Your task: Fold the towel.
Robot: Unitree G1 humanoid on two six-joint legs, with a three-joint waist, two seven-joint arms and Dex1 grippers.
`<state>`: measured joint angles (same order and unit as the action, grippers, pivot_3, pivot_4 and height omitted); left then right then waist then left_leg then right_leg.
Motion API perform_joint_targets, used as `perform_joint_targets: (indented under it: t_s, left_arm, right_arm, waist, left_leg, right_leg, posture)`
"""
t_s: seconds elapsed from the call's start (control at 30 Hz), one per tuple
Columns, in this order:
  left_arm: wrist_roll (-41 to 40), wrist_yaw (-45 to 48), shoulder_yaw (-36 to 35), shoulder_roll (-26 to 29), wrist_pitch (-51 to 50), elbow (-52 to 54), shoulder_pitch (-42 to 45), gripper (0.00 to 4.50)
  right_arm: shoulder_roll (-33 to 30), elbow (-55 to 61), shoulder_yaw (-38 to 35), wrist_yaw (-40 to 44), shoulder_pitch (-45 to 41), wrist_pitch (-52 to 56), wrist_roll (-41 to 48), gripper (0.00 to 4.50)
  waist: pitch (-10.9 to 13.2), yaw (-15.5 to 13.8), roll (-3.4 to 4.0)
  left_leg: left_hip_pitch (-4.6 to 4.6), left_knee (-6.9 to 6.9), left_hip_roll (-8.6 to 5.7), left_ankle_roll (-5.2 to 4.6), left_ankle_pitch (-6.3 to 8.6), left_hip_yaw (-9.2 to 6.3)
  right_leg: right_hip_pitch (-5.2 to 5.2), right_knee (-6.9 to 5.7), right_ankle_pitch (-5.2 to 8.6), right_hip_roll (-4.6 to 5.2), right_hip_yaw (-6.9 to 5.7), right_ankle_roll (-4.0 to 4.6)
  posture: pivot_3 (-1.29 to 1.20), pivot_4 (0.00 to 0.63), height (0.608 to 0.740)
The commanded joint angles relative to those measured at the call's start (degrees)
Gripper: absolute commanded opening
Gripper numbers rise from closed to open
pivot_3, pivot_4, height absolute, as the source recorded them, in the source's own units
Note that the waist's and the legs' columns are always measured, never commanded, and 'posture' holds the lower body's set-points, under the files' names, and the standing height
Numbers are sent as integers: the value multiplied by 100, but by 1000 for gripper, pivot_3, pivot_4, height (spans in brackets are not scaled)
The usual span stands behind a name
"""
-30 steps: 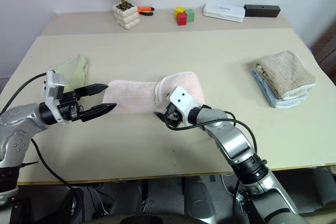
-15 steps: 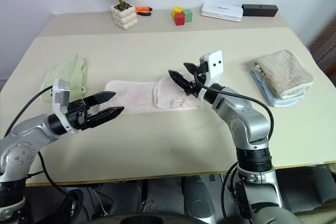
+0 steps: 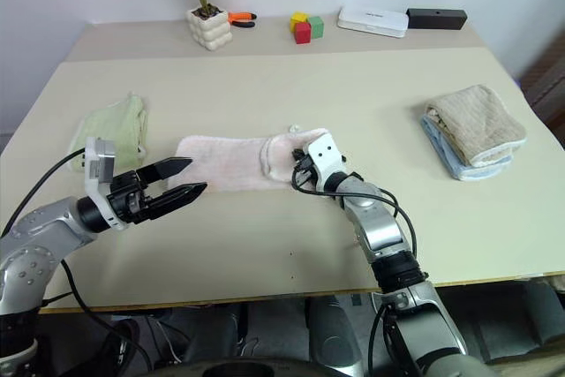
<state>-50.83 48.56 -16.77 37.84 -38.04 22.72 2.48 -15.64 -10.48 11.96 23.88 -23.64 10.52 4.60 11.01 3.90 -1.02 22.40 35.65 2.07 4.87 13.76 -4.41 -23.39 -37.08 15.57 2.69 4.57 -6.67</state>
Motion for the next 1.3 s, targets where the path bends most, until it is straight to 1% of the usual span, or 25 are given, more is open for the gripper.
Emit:
perform_joint_targets:
  t_s: [0.03, 0.1, 0.13, 0.17, 0.27, 0.37, 0.4, 0.43, 0.53, 0.67, 0.73, 0.77, 0.8, 0.83, 0.97, 1.0, 1.1, 1.17, 1.3]
  left_arm:
    - [-18, 28, -130, -7, 168, 176, -68, 4500]
    - [-23, -129, -112, -23, 65, 123, -83, 4500]
    - [-29, -191, -96, -30, 14, 94, -81, 4500]
    - [1, -347, -60, -57, -78, 24, -61, 4500]
    - [273, -736, 4, -384, 179, -23, -77, 4500]
    - [179, -908, -70, -480, 48, 125, -195, 4500]
    - [156, -1002, -126, -504, 18, 138, -240, 4500]
    - [128, -1187, -189, -546, -40, 145, -280, 4500]
    - [199, -1670, -259, -593, -219, 223, -490, 4500]
    - [-436, -2391, -531, -687, -887, 464, -809, 4500]
    - [-1397, -2909, -757, -772, -1346, 791, -1195, 4500]
    - [-2051, -3244, -840, -809, -1507, 921, -1396, 4500]
    - [-2471, -3639, -892, -872, -1571, 1018, -1535, 4500]
    - [-2693, -3982, -915, -947, -1549, 1071, -1611, 4500]
    - [-2971, -5149, -888, -1231, -1293, 920, -1564, 4500]
    - [-2919, -5471, -835, -1297, -1236, 897, -1485, 4500]
    - [-3384, -6196, -616, -1522, -1083, 951, -1335, 4500]
    - [-3312, -6680, -503, -1670, -953, 808, -1104, 4500]
    - [-3263, -7081, -322, -1711, -910, 305, -569, 4500]
  right_arm:
    - [-34, -88, 22, 92, 107, 10, -157, 71]
    - [6, 178, -198, 262, 21, 112, 140, 71]
    - [33, 273, -312, 329, -15, 146, 281, 556]
    - [42, 380, -419, 398, -50, 158, 410, 789]
    - [30, 583, -833, 486, -144, 115, 762, 2222]
    - [-180, 880, -1133, 933, -154, 353, 1249, 3666]
    - [-310, 1005, -1164, 1154, -146, 446, 1371, 4224]
    - [-462, 1097, -1181, 1344, -141, 442, 1410, 4476]
    - [-855, 1315, -1257, 1762, -153, 735, 1659, 4476]
    - [-1431, 1535, -1262, 2274, -161, 799, 1685, 4476]
    - [-1745, 1705, -1291, 2602, -104, 830, 1774, 4476]
    - [-1879, 1788, -1306, 2733, -56, 790, 1785, 4476]
    - [-1956, 1876, -1369, 2809, -9, 710, 1828, 4476]
    - [-2031, 1971, -1424, 2895, 35, 799, 1955, 4476]
    - [-2318, 2253, -1439, 3222, 220, 1039, 2156, 4476]
    - [-2339, 2219, -1415, 3189, 228, 931, 2025, 4476]
    - [-2331, 2155, -1390, 3098, 222, 853, 1871, 4476]
    - [-2287, 2182, -1376, 3043, 224, 907, 1853, 4476]
    - [-2216, 2235, -1373, 2882, 222, 974, 1827, 4476]
  waist:
    - [-1, -1, -2]
    - [-1, -2, -2]
    - [-1, -5, -2]
    - [-1, -6, -1]
    - [1, -8, 1]
    - [2, -8, 2]
    - [3, -8, 4]
    - [3, -8, 4]
    - [3, 5, 4]
    - [4, -4, 4]
    - [5, -6, 3]
    - [5, -2, 3]
    - [5, -5, 3]
    - [5, -13, 2]
    - [5, -96, 2]
    - [5, -121, 2]
    - [6, -147, 0]
    - [6, -161, 0]
    - [5, -179, 0]
  left_leg:
    - [0, 0, 0, 0, 0, 0]
    - [0, 0, 0, 0, 0, 0]
    - [0, 0, 0, 0, 0, 0]
    - [1, 0, 0, 0, 0, -1]
    - [2, 1, -1, 0, 0, -1]
    - [4, 0, 0, 0, 0, -1]
    - [4, 0, 0, 0, 0, -2]
    - [4, -1, 0, 0, 0, -2]
    - [3, 0, 0, 0, 0, -2]
    - [3, -1, 0, 0, 0, -1]
    - [4, 0, 0, 0, 0, -1]
    - [6, 1, 0, 0, 1, -1]
    - [6, 1, 0, 0, 1, 0]
    - [6, 1, 0, -3, 3, 0]
    - [3, 11, -1, -4, 4, -3]
    - [3, 16, -1, -4, 4, -4]
    - [8, 30, -3, -4, 4, -3]
    - [8, 32, -5, -4, 4, -3]
    - [8, 34, -7, -4, 4, -3]
  right_leg:
    - [0, 0, 0, 0, 0, 0]
    - [0, 0, 0, 0, 0, 0]
    - [0, -1, 0, 0, 0, -1]
    - [0, -1, 0, 0, 0, -1]
    - [0, -1, -8, 1, 0, -15]
    - [-2, 0, -9, 1, 0, -16]
    - [-2, -1, -8, 1, 0, -16]
    - [-3, -1, -8, 1, 0, -16]
    - [-3, -1, -8, 1, 0, -16]
    - [-3, 0, -8, 1, 1, -15]
    - [-3, 0, -7, 1, 1, -14]
    - [-3, 3, -7, 2, 1, -14]
    - [-3, 7, -7, 6, 3, -15]
    - [-2, 7, -7, 7, 2, -17]
    - [0, 0, 1, 3, 0, 0]
    - [3, 1, 2, 2, 1, 2]
    - [6, 4, 3, 3, 2, 5]
    - [8, 5, 3, 5, 2, 5]
    - [10, 6, 2, 5, 2, 5]
  posture:
    - [0, 150, 740]
    - [0, 150, 740]
    - [0, 150, 740]
    - [0, 150, 740]
    - [0, 150, 740]
    - [0, 150, 740]
    - [0, 150, 740]
    - [0, 150, 740]
    - [0, 150, 740]
    - [0, 150, 740]
    - [0, 150, 740]
    - [0, 150, 740]
    - [0, 150, 740]
    - [0, 150, 740]
    - [0, 150, 740]
    - [0, 150, 740]
    - [0, 150, 740]
    - [0, 150, 740]
    - [0, 150, 740]
